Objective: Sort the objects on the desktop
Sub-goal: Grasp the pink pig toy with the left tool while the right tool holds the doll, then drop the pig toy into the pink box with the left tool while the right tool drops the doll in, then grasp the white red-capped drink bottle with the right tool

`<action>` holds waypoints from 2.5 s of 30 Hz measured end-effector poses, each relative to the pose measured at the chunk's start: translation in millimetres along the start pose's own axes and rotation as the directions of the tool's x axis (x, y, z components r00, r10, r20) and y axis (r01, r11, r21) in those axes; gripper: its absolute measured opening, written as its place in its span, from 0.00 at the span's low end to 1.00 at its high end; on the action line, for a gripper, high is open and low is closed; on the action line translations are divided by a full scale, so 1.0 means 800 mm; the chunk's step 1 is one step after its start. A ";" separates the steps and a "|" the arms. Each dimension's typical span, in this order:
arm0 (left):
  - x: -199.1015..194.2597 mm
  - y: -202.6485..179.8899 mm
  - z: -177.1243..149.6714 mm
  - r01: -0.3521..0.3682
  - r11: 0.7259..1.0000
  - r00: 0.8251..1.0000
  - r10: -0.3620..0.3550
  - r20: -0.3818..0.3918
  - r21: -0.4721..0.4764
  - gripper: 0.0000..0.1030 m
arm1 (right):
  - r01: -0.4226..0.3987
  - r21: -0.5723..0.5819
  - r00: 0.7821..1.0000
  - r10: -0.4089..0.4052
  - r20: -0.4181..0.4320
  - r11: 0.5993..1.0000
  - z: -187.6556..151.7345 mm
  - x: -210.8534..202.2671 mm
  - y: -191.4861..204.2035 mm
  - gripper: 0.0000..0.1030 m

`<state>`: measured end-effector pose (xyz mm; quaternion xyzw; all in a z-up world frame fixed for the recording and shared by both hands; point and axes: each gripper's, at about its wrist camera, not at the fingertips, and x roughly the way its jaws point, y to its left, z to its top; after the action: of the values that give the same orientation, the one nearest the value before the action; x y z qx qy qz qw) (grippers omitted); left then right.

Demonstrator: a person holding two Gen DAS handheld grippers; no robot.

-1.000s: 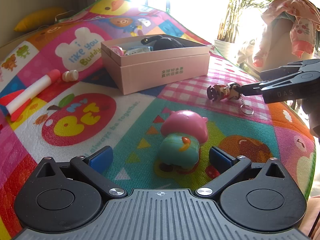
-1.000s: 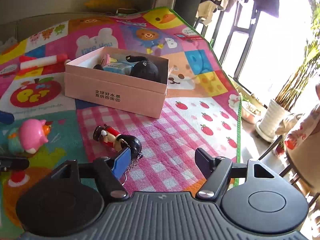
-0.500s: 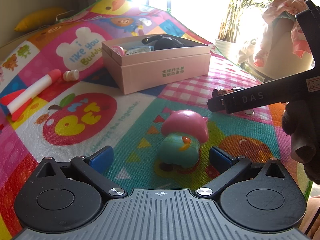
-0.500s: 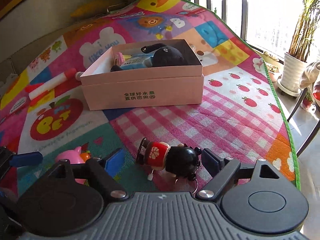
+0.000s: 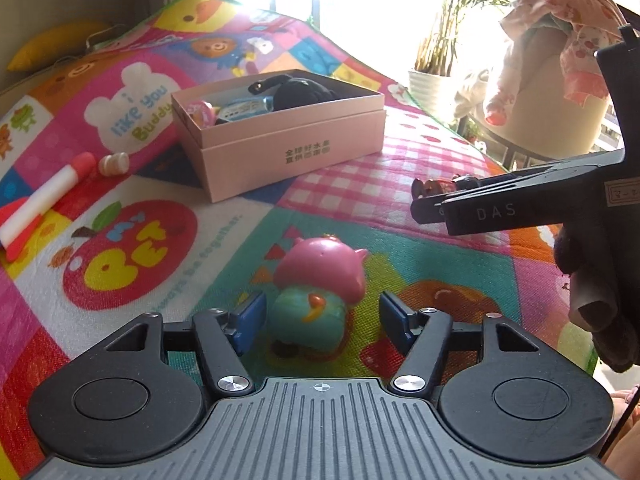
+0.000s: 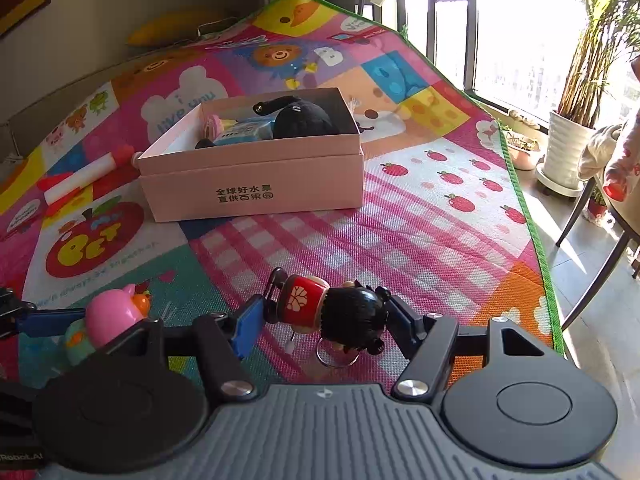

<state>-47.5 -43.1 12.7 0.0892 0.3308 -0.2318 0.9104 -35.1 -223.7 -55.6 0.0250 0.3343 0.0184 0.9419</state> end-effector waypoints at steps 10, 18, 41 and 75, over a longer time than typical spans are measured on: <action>0.007 -0.016 0.010 -0.038 0.995 0.999 0.037 0.016 0.087 0.53 | -0.114 -0.051 0.992 0.111 -0.057 0.992 0.007 -0.026 0.008 0.64; -0.044 -0.013 0.075 -0.132 0.973 0.981 0.100 0.167 0.188 0.52 | -0.086 -0.126 0.990 0.099 0.102 0.988 0.069 -0.094 -0.007 0.64; 0.017 0.129 0.095 -0.164 0.986 0.980 0.164 0.113 -0.013 0.95 | -0.212 -0.077 0.977 0.209 -0.043 0.974 0.290 0.098 0.060 0.65; 0.017 0.248 0.008 -0.287 0.910 0.954 0.298 -0.008 -0.298 0.99 | -0.200 -0.551 0.956 0.038 -0.292 0.810 0.231 0.290 0.372 0.27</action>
<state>61.2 123.9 10.6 -0.0040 0.3272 -0.0424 0.9440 255.9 79.3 -40.8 -0.2417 0.4345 0.1810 0.8485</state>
